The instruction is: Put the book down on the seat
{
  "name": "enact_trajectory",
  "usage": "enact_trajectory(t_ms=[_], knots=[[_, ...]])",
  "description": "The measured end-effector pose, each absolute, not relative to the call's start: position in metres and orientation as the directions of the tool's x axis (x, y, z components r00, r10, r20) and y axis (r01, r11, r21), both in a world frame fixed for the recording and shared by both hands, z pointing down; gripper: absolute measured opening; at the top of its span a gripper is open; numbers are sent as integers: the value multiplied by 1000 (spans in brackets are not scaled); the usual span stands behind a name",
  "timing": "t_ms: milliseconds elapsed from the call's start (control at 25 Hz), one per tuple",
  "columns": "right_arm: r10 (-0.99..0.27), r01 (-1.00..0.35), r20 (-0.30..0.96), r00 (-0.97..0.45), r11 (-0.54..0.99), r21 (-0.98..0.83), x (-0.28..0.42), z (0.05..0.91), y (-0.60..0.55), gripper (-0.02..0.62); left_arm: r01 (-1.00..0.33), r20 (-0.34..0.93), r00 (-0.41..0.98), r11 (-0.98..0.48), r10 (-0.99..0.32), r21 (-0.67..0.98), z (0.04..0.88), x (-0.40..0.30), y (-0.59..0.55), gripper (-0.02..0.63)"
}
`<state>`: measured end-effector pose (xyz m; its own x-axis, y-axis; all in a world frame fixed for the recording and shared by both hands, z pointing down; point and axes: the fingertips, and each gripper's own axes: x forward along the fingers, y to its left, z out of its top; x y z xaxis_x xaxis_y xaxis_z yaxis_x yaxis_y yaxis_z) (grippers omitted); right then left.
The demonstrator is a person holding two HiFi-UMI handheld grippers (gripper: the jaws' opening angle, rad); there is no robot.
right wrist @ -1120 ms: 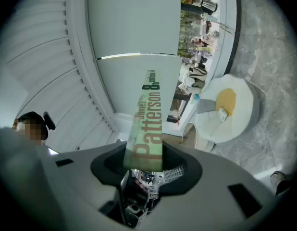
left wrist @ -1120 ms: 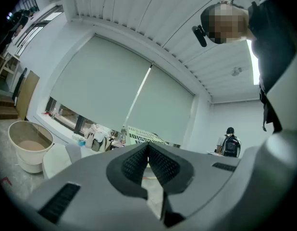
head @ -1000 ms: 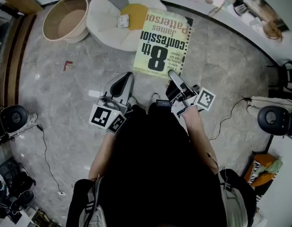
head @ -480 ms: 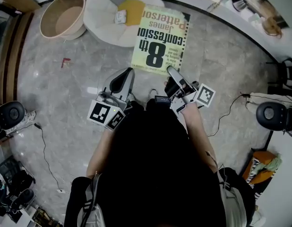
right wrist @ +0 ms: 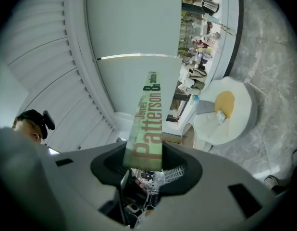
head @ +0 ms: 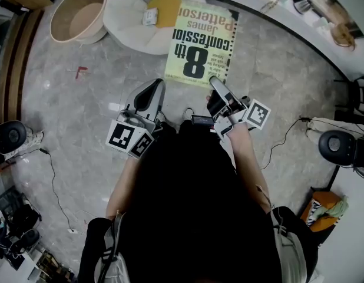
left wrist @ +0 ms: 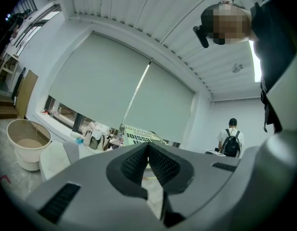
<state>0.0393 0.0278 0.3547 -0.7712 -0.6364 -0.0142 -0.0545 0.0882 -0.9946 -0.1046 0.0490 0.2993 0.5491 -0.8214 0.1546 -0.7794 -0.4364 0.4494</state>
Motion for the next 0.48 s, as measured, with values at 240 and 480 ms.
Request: enact_trajectory(t_ms=[240,480], knots=[[-623,-47,-14,-782,81,-996,41,357,27,181,-790,173,532,-413,-829,454,302,-103,51,12],[-606,-44,-8,-795,70,-997,45,358,26,181,-795,195,515,-380,-835,472,302,-100,54,12]])
